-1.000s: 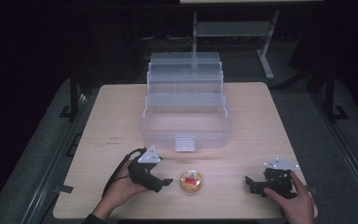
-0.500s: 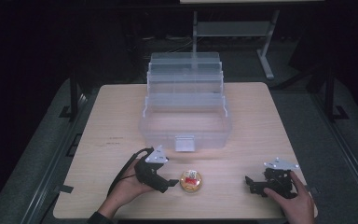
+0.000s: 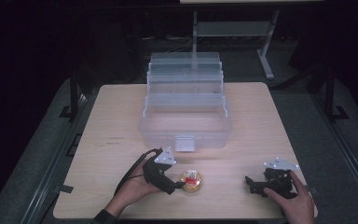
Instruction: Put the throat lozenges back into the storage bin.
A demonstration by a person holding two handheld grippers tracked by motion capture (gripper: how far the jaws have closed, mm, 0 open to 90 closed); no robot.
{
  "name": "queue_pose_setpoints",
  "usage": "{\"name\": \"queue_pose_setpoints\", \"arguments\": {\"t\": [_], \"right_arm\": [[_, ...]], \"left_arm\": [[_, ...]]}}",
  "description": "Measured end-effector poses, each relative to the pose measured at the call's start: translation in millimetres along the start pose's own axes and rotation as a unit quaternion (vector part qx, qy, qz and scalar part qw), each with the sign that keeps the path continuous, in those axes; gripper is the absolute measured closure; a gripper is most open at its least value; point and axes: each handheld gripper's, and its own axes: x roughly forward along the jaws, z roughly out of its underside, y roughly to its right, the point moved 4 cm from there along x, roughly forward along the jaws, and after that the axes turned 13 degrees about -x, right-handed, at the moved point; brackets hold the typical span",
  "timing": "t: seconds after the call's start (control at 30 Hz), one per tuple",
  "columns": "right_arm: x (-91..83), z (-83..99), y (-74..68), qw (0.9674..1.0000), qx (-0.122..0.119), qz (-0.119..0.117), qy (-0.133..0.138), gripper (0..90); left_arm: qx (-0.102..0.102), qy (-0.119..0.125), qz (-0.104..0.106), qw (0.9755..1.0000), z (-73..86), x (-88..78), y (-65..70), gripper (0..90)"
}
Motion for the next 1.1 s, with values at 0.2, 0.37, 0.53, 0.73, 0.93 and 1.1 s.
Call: {"name": "queue_pose_setpoints", "arguments": {"t": [0.2,0.37,0.53,0.73,0.93,1.1], "right_arm": [[0.0,0.0,0.0,1.0,0.0,0.0,0.0,0.0],[0.0,0.0,0.0,1.0,0.0,0.0,0.0,0.0],[0.0,0.0,0.0,1.0,0.0,0.0,0.0,0.0],[0.1,0.0,0.0,1.0,0.0,0.0,0.0,0.0],[0.0,0.0,0.0,1.0,0.0,0.0,0.0,0.0],[0.0,0.0,0.0,1.0,0.0,0.0,0.0,0.0]], "left_arm": [[0.011,-0.012,0.007,0.9998,-6.2,7.7,5.6,12.6],[0.01,-0.02,0.009,0.9997,-9.7,14.3,8.5,12.1],[0.015,-0.033,0.013,0.9993,-12.0,18.6,10.8,11.8],[0.028,-0.05,0.014,0.9982,-13.9,23.5,12.7,11.7],[0.036,-0.07,0.014,0.9968,-16.0,29.0,16.4,11.8],[0.05,-0.084,0.015,0.9952,-19.1,33.5,18.8,11.8]]}}
